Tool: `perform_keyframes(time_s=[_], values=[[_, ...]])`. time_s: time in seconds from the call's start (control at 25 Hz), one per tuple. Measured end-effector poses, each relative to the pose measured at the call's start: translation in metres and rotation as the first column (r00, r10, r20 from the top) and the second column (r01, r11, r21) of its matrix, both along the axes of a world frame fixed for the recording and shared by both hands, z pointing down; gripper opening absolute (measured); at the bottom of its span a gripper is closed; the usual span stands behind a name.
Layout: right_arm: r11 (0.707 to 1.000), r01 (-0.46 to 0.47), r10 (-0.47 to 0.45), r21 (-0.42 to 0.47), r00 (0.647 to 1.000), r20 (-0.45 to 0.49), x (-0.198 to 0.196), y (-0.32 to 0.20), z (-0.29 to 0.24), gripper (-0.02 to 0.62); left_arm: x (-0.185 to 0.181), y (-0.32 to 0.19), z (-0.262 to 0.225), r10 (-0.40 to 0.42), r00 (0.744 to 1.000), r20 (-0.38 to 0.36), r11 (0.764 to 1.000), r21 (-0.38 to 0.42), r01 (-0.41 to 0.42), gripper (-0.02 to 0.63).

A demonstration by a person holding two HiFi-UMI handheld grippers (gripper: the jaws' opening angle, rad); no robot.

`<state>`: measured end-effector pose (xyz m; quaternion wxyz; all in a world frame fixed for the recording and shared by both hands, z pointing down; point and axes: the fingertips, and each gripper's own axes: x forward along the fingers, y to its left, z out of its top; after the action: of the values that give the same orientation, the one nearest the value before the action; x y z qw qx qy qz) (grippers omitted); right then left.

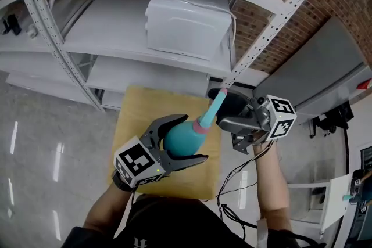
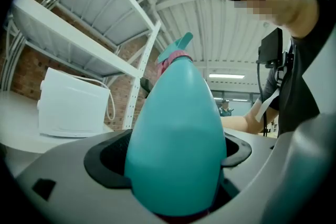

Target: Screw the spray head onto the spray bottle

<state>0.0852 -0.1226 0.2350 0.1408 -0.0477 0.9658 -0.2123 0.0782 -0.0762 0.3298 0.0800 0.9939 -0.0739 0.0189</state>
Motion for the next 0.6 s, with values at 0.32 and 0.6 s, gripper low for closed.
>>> perform_keyframes(time_s=[0.32,0.6], values=[[0.983,0.051,-0.028,0.177,0.991,-0.130,-0.017,0.025,-0.011,0.279,0.004,0.004,0.006,0.017,1.000,0.021,1.000,-0.013,-0.017,0.457],[0.970,0.152,-0.116,0.189,0.975,-0.187,-0.016,0.034,-0.004,0.255,0.011,0.017,0.004,0.112,0.994,-0.016,0.993,-0.026,-0.113,0.457]])
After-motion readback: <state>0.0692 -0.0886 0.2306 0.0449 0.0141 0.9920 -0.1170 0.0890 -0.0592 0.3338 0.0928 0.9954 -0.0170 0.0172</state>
